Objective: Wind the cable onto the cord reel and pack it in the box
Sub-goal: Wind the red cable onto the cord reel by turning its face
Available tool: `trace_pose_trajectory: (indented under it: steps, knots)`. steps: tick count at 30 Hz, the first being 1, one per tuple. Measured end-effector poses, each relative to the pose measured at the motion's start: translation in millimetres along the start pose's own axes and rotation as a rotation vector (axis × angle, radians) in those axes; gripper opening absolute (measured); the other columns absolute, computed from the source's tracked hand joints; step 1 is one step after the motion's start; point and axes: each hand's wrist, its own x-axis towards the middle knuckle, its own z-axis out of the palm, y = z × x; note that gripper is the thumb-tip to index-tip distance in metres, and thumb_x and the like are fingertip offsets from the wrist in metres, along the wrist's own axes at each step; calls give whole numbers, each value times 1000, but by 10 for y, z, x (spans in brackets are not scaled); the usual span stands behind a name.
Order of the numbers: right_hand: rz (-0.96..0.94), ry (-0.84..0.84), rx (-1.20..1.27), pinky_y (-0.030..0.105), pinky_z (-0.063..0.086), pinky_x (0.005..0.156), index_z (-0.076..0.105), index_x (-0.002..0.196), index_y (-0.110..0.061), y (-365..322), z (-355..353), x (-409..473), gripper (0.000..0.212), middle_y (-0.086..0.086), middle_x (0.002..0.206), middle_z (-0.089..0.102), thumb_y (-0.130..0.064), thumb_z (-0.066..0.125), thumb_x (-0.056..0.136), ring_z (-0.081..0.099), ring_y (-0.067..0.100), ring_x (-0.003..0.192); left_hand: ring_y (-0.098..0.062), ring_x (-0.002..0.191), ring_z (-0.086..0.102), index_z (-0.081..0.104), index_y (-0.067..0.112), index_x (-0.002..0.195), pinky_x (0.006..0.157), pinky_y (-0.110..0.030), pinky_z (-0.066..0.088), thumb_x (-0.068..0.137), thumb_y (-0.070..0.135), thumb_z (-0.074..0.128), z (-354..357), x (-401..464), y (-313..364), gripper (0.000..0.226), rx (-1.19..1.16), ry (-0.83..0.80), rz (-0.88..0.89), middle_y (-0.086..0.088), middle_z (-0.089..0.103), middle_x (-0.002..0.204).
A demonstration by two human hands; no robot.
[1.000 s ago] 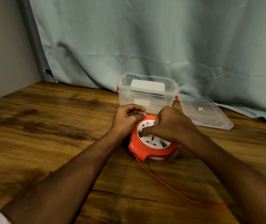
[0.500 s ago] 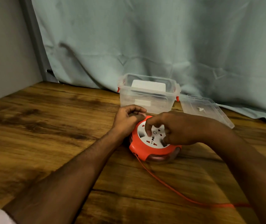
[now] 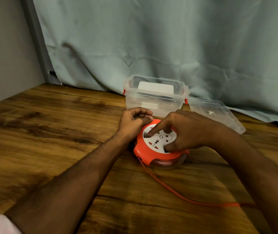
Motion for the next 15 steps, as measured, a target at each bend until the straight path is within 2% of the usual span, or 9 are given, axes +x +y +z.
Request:
trace_pose_trajectory:
  steps: [3,4,6,8,12,15]
  knots:
    - [30,97,-23,33,48,71,61,121,-64,-10,52,29,65,-23,76,53,-74,65,56,47,-4,74,-20,84,68,72,-3,103,79,-31,56,82,-6,69,12,1,4,21,-11,-6,0,-12,72,87]
    - [56,128,-12,32,45,70,66,118,-60,-23,74,43,66,-25,77,52,-77,64,54,46,-2,73,-22,85,68,72,-3,103,80,-32,56,82,-6,69,12,2,6,21,-11,-7,3,-15,72,88]
    - [150,180,52,31,43,68,71,110,-53,-49,133,69,69,-25,91,56,-83,65,48,48,2,80,-24,85,68,72,-3,103,81,-35,57,83,-6,69,7,-1,8,21,-10,-5,11,-20,72,91]
    - [278,233,141,29,41,63,70,100,-46,-82,205,98,70,-24,96,52,-84,65,41,50,7,89,-24,84,68,72,-4,103,81,-36,57,83,-6,69,10,-5,8,21,-7,-2,20,-23,72,93]
    - [462,347,205,27,36,54,62,93,-30,-161,338,173,74,-13,90,58,-85,66,43,56,12,83,-24,83,68,72,-5,103,82,-39,58,82,-7,69,34,-11,12,21,-12,9,30,-21,71,90]
    - [515,346,171,28,38,54,60,91,-25,-171,347,204,75,-9,82,59,-85,66,47,59,14,78,-25,84,69,73,-4,104,81,-38,60,83,-5,69,38,-11,17,21,0,-5,40,-24,72,94]
